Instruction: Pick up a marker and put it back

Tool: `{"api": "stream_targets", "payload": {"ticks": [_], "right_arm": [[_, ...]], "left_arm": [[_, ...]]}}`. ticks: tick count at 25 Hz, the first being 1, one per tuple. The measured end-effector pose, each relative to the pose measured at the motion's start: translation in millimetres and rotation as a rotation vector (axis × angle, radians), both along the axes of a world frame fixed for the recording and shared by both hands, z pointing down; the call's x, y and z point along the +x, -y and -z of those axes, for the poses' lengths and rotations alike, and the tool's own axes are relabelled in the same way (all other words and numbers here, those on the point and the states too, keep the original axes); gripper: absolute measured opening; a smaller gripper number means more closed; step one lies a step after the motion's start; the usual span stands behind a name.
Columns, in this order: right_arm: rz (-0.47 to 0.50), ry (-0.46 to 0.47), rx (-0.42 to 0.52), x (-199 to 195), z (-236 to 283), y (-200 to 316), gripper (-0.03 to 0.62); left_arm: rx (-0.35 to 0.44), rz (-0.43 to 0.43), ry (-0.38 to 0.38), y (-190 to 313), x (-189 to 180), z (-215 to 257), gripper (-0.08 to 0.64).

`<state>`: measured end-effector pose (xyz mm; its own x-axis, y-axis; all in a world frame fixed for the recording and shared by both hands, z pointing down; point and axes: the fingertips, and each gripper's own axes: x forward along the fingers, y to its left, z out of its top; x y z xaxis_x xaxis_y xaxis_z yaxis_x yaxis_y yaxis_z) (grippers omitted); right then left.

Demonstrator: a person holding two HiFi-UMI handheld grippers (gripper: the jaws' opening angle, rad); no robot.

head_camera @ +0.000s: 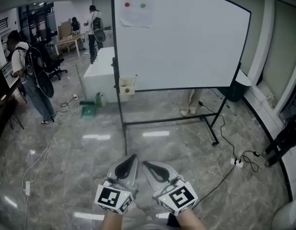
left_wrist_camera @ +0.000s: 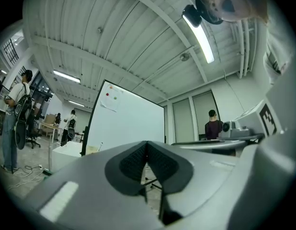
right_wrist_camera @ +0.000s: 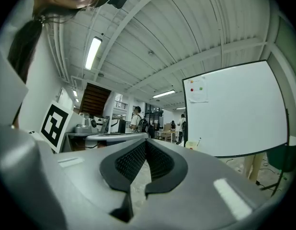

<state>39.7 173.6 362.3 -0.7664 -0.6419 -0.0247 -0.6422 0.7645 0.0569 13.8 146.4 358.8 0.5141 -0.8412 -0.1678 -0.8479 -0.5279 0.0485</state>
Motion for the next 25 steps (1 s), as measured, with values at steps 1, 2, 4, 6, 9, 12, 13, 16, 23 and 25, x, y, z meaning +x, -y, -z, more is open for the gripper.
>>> {"api": "stream_targets", "payload": {"ticks": [1,2,4,6,9,12,13,16,23,25], "right_arm": [[0.005,0.003,0.000,-1,1,2,0.000],[0.007,0.003,0.001,-2,0,4,0.000],[0.001,0.002,0.005,-1,0,11,0.002],[-0.009,0.011,0.010,-1,1,23,0.002],[-0.021,0.019,0.009,-3,4,48,0.002],[-0.034,0.002,-0.004,-8,3,79,0.002],[-0.037,-0.002,-0.006,-10,3,90,0.002],[-0.045,-0.004,-0.004,-23,7,125,0.002],[-0.074,-0.011,0.002,-53,13,214,0.002],[-0.091,-0.005,0.001,-57,12,237,0.002]], "left_arm": [[0.001,0.002,0.001,2,-1,0,0.000],[0.001,0.003,0.001,5,-1,0,0.000],[0.002,0.004,0.001,11,-2,0,0.000],[0.000,0.007,0.002,22,-4,0,0.000],[-0.006,0.005,0.001,45,-9,1,0.000],[-0.014,0.000,0.003,74,-15,2,0.000],[-0.016,-0.001,0.002,85,-18,3,0.000],[-0.015,-0.008,-0.002,120,-31,7,0.000],[-0.009,-0.031,-0.004,209,-61,14,0.000],[-0.008,-0.039,-0.002,229,-66,14,0.000]]}}
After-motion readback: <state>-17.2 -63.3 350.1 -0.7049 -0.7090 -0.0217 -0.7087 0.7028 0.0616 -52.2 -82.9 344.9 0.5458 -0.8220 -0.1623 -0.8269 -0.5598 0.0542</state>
